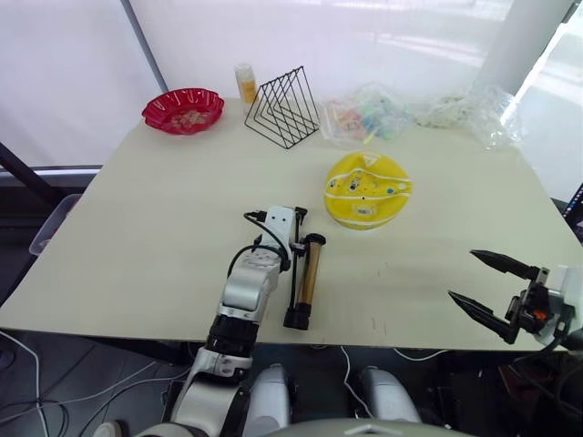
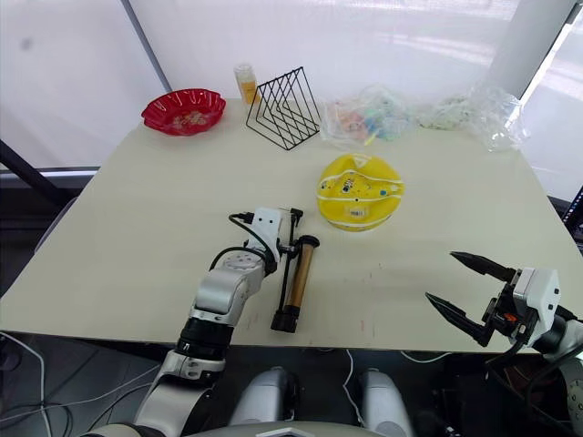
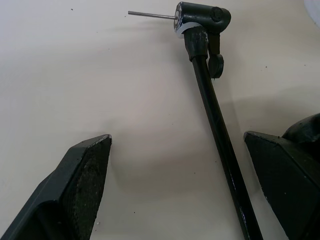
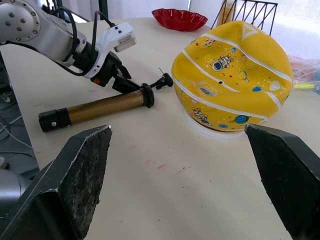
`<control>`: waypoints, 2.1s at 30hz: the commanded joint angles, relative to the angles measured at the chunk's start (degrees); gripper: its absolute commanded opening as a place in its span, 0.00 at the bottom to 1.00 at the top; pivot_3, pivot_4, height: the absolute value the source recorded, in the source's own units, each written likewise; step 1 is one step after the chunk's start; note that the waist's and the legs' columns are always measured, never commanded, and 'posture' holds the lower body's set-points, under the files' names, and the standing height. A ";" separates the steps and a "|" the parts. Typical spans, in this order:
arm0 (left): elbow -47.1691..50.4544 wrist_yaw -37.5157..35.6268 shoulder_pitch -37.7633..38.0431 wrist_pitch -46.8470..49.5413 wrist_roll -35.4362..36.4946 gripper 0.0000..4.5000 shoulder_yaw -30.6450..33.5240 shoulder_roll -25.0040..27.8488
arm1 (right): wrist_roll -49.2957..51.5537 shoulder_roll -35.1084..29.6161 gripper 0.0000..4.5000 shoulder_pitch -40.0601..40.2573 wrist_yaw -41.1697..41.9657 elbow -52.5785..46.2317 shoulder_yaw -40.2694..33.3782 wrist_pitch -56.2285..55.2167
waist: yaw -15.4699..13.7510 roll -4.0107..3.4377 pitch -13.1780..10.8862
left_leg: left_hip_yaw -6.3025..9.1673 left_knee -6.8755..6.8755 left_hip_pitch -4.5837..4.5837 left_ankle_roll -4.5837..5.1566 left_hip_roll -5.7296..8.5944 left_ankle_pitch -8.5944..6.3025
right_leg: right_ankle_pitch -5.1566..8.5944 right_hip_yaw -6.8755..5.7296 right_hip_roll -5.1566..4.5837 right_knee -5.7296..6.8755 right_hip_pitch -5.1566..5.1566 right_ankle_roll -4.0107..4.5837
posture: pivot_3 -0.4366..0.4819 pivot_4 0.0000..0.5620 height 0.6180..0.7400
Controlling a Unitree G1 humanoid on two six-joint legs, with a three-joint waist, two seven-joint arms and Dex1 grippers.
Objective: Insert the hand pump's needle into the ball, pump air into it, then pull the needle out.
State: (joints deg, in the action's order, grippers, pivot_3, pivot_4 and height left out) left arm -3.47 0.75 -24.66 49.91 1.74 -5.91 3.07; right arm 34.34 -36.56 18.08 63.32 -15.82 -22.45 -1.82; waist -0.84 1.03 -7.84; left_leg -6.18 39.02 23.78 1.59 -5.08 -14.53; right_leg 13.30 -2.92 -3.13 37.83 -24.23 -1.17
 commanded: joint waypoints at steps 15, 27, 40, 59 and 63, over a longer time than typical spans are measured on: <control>0.65 0.05 1.08 -1.78 0.55 0.03 4.21 -0.59 | 1.07 -0.79 1.00 -1.07 -0.76 -2.94 -1.21 0.33 | 0.21 -0.03 0.02 | 0.53 -0.02 -0.08 0.00 0.30 0.00 | 0.02 0.22 0.14 0.03 0.00 0.03 | 0.48 0.27 0.97; 6.88 -12.37 6.38 -17.50 3.73 0.03 5.61 8.30 | 1.70 0.73 1.00 -3.18 -2.20 -3.63 1.04 1.23 | -0.03 0.02 -0.03 | 0.50 -0.06 -0.04 0.01 0.42 -0.01 | 0.03 0.30 0.03 -0.02 -0.02 0.05 | 0.48 0.27 0.97; 10.55 -31.70 13.35 -39.17 7.58 0.03 3.98 16.82 | 4.37 3.00 1.00 -4.05 -7.02 -8.58 3.43 5.91 | -0.04 0.05 -0.05 | 0.23 -0.06 -0.06 0.08 0.52 -0.06 | 0.09 0.71 -0.05 -0.01 -0.18 0.04 | 0.48 0.27 0.97; 2.97 -45.41 7.25 -54.74 3.77 0.03 -8.72 15.16 | 15.65 7.03 1.00 -6.86 -33.10 -22.56 8.34 29.06 | 0.07 0.05 -0.05 | -0.49 -0.06 -0.06 0.30 0.53 -0.19 | -0.10 1.62 0.02 0.03 -0.62 -0.28 | 0.48 0.27 0.97; -0.46 -46.31 3.99 -55.75 3.11 0.03 -10.85 12.68 | 19.42 9.78 1.00 -11.02 -44.42 -24.66 11.28 35.78 | 0.07 0.08 -0.06 | -0.53 -0.06 -0.06 0.40 0.60 -0.25 | -0.20 1.93 0.08 0.03 -0.75 -0.44 | 0.48 0.27 0.97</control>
State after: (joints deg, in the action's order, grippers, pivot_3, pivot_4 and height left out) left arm -4.27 -45.01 -19.16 -4.14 5.19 -15.82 16.66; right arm 51.07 -27.60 8.57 23.72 -37.62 -11.65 31.47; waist -0.77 1.10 -7.91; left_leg -6.65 38.96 23.73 2.00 -4.38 -14.78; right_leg 13.01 -0.84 -3.02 37.85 -25.03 -1.75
